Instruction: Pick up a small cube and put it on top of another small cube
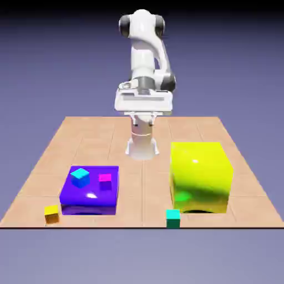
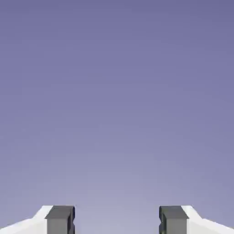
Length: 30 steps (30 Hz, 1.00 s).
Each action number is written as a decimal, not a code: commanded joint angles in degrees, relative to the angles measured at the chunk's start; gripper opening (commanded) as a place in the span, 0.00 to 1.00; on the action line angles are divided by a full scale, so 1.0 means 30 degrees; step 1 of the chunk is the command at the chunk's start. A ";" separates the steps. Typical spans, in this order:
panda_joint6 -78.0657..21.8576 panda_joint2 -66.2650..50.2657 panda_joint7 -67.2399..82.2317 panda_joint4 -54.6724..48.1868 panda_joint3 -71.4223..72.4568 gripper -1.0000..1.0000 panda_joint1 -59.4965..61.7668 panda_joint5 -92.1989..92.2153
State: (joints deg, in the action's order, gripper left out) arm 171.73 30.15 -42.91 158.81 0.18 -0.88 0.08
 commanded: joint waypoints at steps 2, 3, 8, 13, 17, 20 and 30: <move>-0.1257 -0.1385 -0.0251 -0.1214 0.0097 0.50 -0.0108 0.0044; -0.1886 -0.2077 -0.0377 -0.1820 0.0146 0.50 -0.0162 0.0066; -0.5027 -0.5538 -0.1005 -0.4853 0.0389 0.50 -0.0433 0.0177; -0.8169 -0.8999 -0.1634 -0.7886 0.0632 0.50 -0.0704 0.0288; -1.0682 -1.1768 -0.2136 -1.0312 0.0827 0.50 -0.0920 0.0376; -1.2567 -1.3844 -0.2513 -1.2132 0.0973 0.50 -0.1083 0.0443; -1.8850 -2.0766 -0.3770 -1.8197 0.1459 0.50 -0.1624 0.0664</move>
State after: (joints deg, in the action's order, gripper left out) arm 115.19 -32.14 -54.22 104.22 4.55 -5.76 2.07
